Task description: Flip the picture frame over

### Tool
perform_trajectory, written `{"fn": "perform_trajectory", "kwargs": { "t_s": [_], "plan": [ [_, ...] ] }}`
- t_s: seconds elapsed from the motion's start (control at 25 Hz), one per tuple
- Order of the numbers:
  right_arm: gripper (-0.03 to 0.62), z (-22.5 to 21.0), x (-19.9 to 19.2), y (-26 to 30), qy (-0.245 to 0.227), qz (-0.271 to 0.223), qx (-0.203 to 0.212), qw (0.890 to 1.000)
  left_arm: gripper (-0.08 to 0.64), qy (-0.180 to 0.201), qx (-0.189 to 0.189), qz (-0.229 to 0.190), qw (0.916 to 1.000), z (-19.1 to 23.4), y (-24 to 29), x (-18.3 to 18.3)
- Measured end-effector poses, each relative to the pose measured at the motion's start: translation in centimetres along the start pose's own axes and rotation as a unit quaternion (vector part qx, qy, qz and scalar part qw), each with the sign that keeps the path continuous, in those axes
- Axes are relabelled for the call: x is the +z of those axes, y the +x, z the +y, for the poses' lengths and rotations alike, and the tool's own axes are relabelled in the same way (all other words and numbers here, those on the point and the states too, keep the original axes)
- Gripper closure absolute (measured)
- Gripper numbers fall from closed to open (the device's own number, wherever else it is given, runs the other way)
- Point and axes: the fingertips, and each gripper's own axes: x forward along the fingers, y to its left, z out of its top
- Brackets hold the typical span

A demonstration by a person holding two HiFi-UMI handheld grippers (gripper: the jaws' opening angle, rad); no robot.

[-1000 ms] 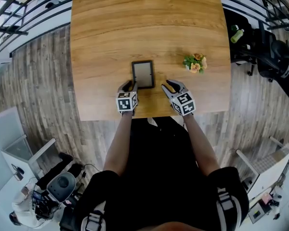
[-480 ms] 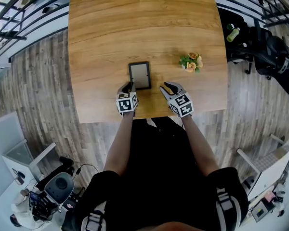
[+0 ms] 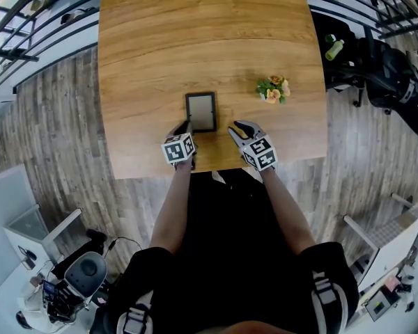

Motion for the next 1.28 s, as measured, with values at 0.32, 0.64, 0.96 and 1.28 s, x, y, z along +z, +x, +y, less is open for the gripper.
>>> {"fn": "perform_trajectory", "kwargs": {
  "t_s": [0.32, 0.64, 0.96, 1.28],
  "plan": [
    [0.482, 0.9, 0.0, 0.3, 0.005, -0.002, 0.018, 1.000, 0.502, -0.018, -0.012, -0.020, 0.9996, -0.4, -1.0, 0.3],
    [0.479, 2.3, 0.6, 1.2, 0.033, -0.011, 0.051, 0.998, 0.503, -0.032, -0.038, -0.040, 0.9979, -1.7, -2.0, 1.4],
    [0.469, 2.6, 1.0, 1.5, 0.085, -0.023, 0.074, 0.993, 0.502, -0.021, -0.050, -0.061, 0.9967, -3.1, -3.8, 2.4],
    [0.440, 2.4, 1.6, 1.5, 0.201, -0.065, 0.106, 0.972, 0.502, -0.007, -0.062, -0.088, 0.9942, -4.4, -5.2, 3.2]
  ]
}}
